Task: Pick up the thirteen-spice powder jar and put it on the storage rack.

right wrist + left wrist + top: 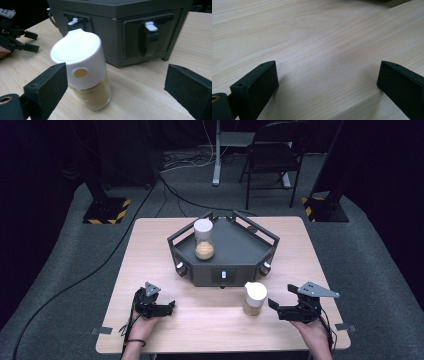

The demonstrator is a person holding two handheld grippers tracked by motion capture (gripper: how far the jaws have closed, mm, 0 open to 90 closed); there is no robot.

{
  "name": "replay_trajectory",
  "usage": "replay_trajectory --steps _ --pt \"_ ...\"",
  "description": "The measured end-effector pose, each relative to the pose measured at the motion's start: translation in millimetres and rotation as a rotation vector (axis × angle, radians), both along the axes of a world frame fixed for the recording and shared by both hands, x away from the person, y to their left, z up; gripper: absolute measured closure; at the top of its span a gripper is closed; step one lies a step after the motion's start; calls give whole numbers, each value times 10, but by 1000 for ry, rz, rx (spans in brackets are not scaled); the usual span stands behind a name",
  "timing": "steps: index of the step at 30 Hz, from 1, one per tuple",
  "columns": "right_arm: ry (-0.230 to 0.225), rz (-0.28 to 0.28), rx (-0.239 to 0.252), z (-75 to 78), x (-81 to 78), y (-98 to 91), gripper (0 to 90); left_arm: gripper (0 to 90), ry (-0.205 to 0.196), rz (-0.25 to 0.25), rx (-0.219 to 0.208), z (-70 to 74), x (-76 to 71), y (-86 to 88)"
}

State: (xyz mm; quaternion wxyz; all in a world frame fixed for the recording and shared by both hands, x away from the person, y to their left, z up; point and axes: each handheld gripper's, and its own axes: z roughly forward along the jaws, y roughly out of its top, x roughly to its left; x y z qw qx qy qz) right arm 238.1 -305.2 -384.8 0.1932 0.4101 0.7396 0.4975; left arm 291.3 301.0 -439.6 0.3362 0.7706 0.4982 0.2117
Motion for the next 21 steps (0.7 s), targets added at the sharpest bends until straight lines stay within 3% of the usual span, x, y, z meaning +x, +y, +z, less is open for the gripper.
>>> replay_trajectory --steps 13,21 --pt "-14 65 -19 -58 116 309 60 29 0 1 1 0 -2 -3" --pt "16 95 -11 -124 270 439 84 29 0 1 0 1 -1 -2"
